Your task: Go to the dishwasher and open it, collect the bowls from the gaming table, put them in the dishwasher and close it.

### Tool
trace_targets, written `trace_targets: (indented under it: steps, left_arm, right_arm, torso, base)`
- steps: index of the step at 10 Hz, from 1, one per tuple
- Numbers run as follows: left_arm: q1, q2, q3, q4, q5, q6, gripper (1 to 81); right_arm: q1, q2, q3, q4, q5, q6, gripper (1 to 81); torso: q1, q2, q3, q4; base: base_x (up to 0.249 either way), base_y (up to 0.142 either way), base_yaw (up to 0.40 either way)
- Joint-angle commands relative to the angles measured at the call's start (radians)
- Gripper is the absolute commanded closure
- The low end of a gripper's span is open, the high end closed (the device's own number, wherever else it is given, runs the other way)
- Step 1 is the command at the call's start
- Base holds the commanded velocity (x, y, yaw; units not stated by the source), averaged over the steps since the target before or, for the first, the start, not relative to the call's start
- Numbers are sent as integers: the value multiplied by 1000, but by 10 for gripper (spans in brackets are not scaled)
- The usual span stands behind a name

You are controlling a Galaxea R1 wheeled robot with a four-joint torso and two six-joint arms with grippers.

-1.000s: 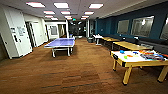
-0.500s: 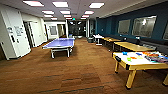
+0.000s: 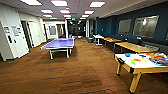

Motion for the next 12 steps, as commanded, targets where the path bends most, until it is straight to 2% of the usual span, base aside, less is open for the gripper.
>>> trace_targets:
  steps: [1, 12]
  left_arm:
    - [-61, -2, 4, 2, 40, 2, 10]
    - [-62, 7, 1, 2, 40, 2, 10]
  right_arm:
    - [52, -3, 6, -5, -51, -6, 10]
    - [50, 3, -3, -4, -51, -6, 10]
  torso:
    - [0, 0, 0, 0]
    - [0, 0, 0, 0]
  base:
    - [273, 0, 0]
    - [274, 0, 0]
